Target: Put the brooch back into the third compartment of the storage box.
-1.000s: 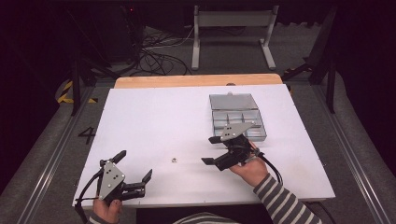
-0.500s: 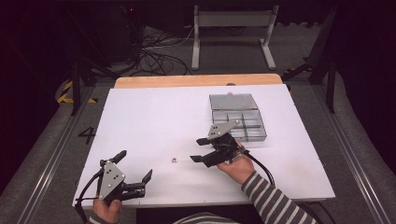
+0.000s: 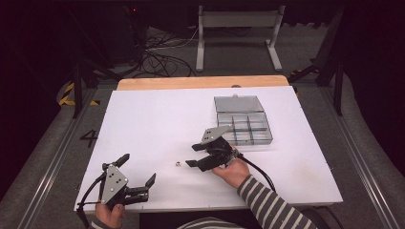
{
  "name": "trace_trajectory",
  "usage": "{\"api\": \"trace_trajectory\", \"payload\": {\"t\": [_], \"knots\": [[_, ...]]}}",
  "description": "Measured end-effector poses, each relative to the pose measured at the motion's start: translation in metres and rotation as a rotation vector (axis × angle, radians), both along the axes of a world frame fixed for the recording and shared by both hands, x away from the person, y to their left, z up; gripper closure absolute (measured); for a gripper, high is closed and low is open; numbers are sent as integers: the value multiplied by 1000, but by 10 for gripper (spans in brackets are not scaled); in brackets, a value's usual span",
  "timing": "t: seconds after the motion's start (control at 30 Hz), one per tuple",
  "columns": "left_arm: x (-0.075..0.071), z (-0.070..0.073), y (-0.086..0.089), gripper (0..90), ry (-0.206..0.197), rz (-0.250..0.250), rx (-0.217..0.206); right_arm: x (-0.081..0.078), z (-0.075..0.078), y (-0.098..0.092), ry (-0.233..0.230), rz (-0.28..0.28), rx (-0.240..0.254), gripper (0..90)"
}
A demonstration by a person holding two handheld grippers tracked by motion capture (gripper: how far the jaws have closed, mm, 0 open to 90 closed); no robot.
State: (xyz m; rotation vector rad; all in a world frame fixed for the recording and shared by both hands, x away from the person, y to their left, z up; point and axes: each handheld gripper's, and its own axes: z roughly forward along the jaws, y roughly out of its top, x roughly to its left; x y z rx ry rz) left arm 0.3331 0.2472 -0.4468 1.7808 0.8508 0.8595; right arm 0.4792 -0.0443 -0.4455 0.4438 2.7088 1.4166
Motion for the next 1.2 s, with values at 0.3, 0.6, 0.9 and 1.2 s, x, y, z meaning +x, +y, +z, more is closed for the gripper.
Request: {"api": "trace_trajectory", "payload": {"t": [0.3,0.6,0.9,1.2], "knots": [[0,0,0,15,1,1,-1,4,-11,13,11,4,-8,375],[0,0,0,15,2,1,-3,6,-20,22,9,8,-27,377],[0,0,1,15,0,0,5,7,-33,35,15,20,-62,384],[1,0,1,15,2,-2,1,6,-39,43,20,33,-79,389]]}}
